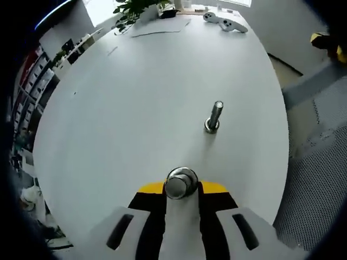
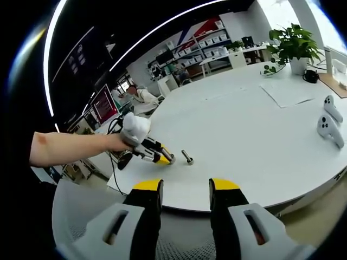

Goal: Place the washer onto the threaded stud by aligning its center hole with the stud, sliding it down to the base, and recovering from edge contact or off-axis alignment until the washer reaches the visible bottom stop.

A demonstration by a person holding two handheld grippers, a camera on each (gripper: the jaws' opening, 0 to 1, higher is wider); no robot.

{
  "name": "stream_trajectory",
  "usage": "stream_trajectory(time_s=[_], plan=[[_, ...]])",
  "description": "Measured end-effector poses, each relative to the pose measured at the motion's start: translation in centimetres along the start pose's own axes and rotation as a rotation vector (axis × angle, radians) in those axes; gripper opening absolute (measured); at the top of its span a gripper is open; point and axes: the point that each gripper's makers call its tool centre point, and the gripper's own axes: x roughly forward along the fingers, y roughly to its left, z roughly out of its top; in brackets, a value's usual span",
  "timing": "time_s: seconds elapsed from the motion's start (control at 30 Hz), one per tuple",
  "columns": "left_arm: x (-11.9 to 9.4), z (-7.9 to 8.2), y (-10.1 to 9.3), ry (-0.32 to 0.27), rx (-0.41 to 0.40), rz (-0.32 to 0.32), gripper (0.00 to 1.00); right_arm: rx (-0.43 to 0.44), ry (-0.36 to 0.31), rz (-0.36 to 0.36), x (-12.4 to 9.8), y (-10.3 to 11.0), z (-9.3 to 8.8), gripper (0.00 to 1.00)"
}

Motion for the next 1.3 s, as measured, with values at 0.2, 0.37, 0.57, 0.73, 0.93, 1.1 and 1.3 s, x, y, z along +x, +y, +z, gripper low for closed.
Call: stream_trajectory(time_s=[0.2,0.37,0.57,0.73,0.93,1.1,1.3], plan=[[-2.2,-1.6,-0.2,-0.012,-0.053,0.027,0.4,-0.01,0.01,0.01,0.0,0.2,-0.1,0.37],[-6.8,-1.9,-0.6,-0.082,-0.08,0.056,0.45,-0.021,0.025,0.02,0.1,0.4,-0.4,0.37],[-13.9,-0.5,-1.3,-0.231,-0.139,0.125,0.47,-0.023,0.036,0.026,0.0,0.5,-0.6,0.37],[-19.8,0.6,-2.1,-0.363,-0.209,0.183,0.48,-0.019,0.039,0.022,0.1,0.3,-0.6,0.37],[-24.4,-0.5,-2.6,-0.511,-0.39,0.247,0.48,-0.026,0.063,0.029,0.1,0.4,-1.0,0.38],[-25.9,-2.1,-3.3,-0.6,-0.533,0.292,0.48,-0.026,0.069,0.027,0.0,0.3,-1.1,0.39],[-26.5,-4.6,-3.9,-0.67,-0.642,0.4,0.5,-0.024,0.074,0.028,0.0,0.4,-1.3,0.39]])
